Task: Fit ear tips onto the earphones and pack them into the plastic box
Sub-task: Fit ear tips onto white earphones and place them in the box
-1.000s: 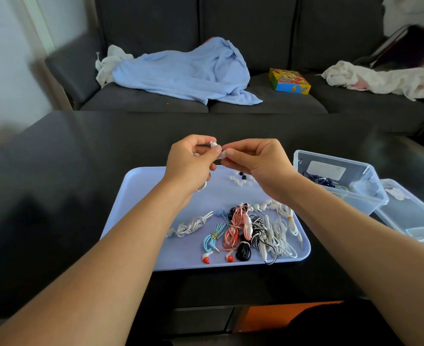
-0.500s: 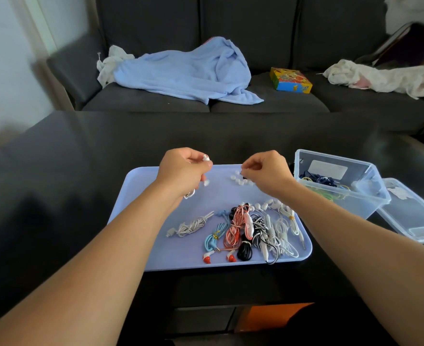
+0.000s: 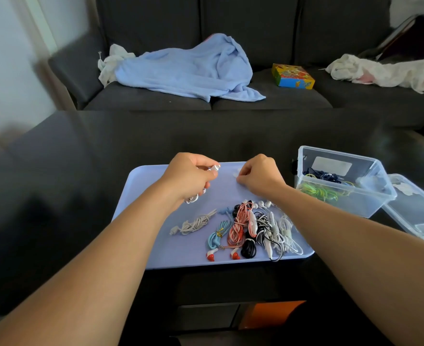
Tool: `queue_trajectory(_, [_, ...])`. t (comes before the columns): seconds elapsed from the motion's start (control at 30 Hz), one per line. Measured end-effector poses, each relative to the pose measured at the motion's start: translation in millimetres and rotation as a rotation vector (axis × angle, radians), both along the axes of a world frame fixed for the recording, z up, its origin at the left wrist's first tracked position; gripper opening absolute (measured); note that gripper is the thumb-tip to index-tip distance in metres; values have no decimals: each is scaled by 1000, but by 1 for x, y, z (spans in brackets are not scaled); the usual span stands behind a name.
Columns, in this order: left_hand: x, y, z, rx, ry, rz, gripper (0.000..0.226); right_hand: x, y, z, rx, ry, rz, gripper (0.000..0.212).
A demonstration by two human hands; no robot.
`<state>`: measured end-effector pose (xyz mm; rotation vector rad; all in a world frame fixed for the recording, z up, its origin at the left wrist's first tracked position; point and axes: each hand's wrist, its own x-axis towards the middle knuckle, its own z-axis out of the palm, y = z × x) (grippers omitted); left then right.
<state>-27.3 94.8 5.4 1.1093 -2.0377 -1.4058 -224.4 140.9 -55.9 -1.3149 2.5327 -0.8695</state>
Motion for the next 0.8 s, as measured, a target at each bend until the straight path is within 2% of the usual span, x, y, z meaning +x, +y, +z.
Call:
queue_trajectory(0.23, [-1, -1, -1, 7, -1, 4, 16, 3, 10, 20, -173, -142, -27, 12])
queue_trajectory(0.4, [-4, 0, 0, -6, 35, 1, 13, 14, 26, 45, -280, -620, 115, 14])
queue_trajectory(0.5, [-6, 1, 2, 9, 43, -4, 11, 17, 33, 55, -311, -766, 208, 15])
queue_trajectory(0.8, [-10, 6, 4, 4, 53, -82, 14, 15, 43, 52, -222, -805, 277, 20])
